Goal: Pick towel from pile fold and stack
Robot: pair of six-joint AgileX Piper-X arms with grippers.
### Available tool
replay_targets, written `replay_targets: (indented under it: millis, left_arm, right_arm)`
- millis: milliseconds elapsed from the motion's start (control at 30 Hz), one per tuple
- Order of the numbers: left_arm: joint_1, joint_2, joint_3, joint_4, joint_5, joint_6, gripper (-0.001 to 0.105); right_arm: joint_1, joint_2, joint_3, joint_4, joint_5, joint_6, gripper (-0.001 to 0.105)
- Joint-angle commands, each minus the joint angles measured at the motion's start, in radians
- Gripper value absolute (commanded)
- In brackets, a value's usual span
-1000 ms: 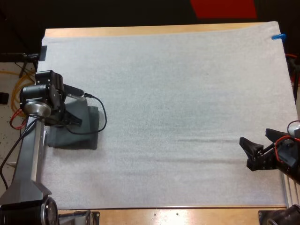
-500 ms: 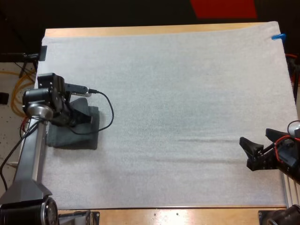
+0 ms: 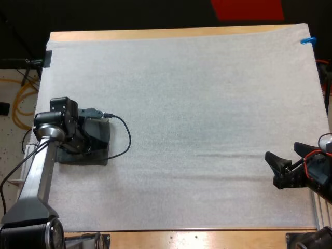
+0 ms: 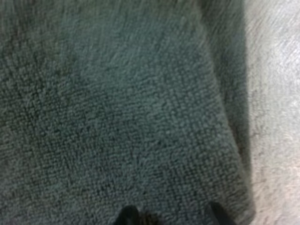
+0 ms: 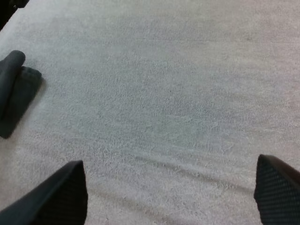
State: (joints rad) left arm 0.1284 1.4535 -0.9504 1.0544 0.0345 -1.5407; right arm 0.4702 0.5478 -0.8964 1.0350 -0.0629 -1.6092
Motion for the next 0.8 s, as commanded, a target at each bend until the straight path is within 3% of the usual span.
replay_targets:
  millis: [0, 267, 633, 767]
  left_arm:
    - [0.000, -0.012, -0.029, 0.015, 0.015, -0.003, 0.030]
    - [-0.050, -0.203, -0.137, 0.029, 0.149, -0.015, 0.030]
    - [-0.304, -0.463, -0.137, -0.057, 0.147, -0.153, 0.030]
    - [-0.353, -0.532, -0.137, -0.059, 0.092, -0.153, 0.030]
  right_arm:
    - [0.001, -0.004, 0.000, -0.007, -0.001, -0.002, 0.071]
    - [0.001, 0.004, 0.000, -0.014, -0.081, 0.000, 0.071]
    - [-0.002, 0.211, 0.000, -0.166, -0.076, -0.056, 0.071]
    - [-0.010, 0.290, 0.000, -0.189, -0.069, -0.089, 0.071]
